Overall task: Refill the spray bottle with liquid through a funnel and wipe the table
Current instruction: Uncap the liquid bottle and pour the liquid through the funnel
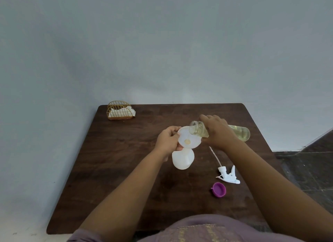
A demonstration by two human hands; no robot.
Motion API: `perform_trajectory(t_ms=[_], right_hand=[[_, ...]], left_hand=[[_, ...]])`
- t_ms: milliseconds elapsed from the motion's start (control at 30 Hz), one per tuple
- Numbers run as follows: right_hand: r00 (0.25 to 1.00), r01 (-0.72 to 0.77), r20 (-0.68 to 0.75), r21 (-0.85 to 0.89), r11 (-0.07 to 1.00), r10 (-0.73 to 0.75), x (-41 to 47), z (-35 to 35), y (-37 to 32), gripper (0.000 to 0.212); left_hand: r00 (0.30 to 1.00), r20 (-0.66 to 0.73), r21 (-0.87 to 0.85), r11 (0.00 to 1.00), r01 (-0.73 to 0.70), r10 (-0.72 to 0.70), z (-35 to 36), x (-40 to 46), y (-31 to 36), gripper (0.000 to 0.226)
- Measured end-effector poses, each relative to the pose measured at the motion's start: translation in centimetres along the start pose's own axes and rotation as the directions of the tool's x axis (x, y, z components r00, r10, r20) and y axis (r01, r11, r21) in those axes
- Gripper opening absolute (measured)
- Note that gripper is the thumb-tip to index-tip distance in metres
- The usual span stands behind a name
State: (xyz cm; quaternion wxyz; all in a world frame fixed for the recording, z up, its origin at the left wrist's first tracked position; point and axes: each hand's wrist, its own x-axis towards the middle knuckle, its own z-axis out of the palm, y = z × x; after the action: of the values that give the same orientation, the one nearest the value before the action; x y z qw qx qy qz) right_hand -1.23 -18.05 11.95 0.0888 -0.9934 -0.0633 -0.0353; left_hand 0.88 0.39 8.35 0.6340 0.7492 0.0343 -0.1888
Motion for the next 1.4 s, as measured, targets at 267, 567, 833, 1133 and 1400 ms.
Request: perform_trajectory(t_ms=[267,567,833,1133,1400], right_hand=[[1.0,0.006,-0.018,0.005,1.0,-0.006,-0.06,-0.06,-0.11,0.044],[1.0,-0.004,-0.019,-0.007,1.0,0.004,-0.13,-0.16,-0.14,0.041],[1.0,-0.005,-0.022,-0.032,0.999,0.005,-0.23,-0.25,-0.25,0.045],[1.0,-0.007,-0.018,-0.03,1.0,0.006,-0.28,-0.17,-0.21,0.047],[1.0,-0.015,-0.01,-0.024,1.0,0.015,-0.4,-0.2,-0.25,0.042]], left_hand=[[1.0,-0.001,-0.014,1.0,-0.001,0.001,-0.2,0.07,-0.08,0.022],[1.0,-0.004,0.003,1.0,-0.003,0.003,-0.13,0.21,-0.26,0.021],[1.0,-0.005,0.007,1.0,-0.007,0.007,-0.16,0.22,-0.28,0.021],[1.0,0.003,0.008,1.0,-0.005,0.005,-0.14,0.17,-0.13,0.021],[1.0,-0.002,0.024,1.0,-0.002,0.002,-0.1,0.32,-0.13,0.024]])
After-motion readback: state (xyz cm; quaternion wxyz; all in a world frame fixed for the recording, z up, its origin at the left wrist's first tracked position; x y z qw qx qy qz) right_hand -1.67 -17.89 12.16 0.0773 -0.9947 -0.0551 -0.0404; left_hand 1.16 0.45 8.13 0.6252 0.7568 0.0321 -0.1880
